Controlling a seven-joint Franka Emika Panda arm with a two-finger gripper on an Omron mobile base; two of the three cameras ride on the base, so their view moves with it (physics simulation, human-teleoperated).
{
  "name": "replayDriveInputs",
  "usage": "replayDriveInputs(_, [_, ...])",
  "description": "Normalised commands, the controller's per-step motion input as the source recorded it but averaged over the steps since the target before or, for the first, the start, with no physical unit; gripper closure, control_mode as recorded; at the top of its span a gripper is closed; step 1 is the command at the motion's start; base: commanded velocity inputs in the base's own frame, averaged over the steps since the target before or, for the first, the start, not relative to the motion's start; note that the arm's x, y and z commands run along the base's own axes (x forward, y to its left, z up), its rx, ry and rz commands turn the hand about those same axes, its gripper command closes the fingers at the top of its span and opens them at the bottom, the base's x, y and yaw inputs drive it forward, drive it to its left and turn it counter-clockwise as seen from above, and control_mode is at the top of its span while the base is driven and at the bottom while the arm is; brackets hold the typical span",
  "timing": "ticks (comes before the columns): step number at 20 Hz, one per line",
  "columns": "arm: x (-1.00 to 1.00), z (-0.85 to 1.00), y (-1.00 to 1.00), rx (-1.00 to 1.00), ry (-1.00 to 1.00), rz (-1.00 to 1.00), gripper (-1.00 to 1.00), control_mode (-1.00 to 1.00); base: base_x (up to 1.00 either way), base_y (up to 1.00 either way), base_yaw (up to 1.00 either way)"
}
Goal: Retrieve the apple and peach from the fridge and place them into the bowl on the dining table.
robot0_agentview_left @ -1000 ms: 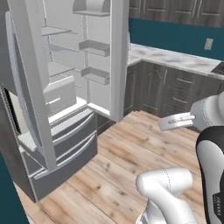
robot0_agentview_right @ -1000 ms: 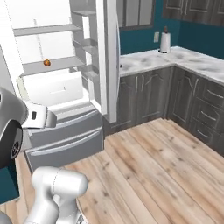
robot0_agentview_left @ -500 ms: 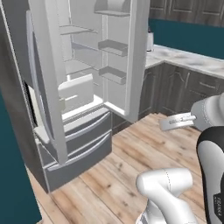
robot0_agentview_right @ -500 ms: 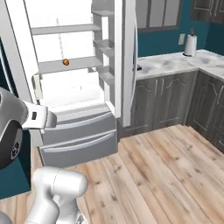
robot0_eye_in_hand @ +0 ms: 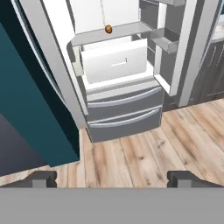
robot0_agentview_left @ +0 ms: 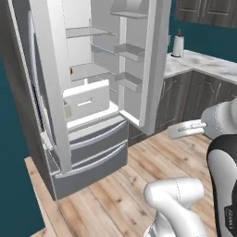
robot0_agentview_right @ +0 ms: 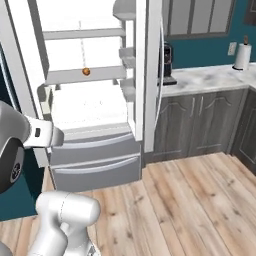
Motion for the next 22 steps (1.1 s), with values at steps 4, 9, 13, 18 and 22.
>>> replayDriveInputs(4, [0.00, 0.00, 0.00, 0.00, 0.00, 0.00, -1.00, 1.00, 0.29, -0.69, 0.19])
replayDriveInputs(9, [0.00, 0.00, 0.00, 0.00, 0.00, 0.00, -1.00, 1.00, 0.22, -0.17, 0.19])
replayDriveInputs(13, [0.00, 0.00, 0.00, 0.00, 0.00, 0.00, -1.00, 1.00, 0.37, 0.15, 0.30])
replayDriveInputs(18, [0.00, 0.00, 0.00, 0.00, 0.00, 0.00, -1.00, 1.00, 0.48, 0.05, 0.36])
replayDriveInputs(22, [0.00, 0.00, 0.00, 0.00, 0.00, 0.00, -1.00, 1.00, 0.47, 0.00, 0.35])
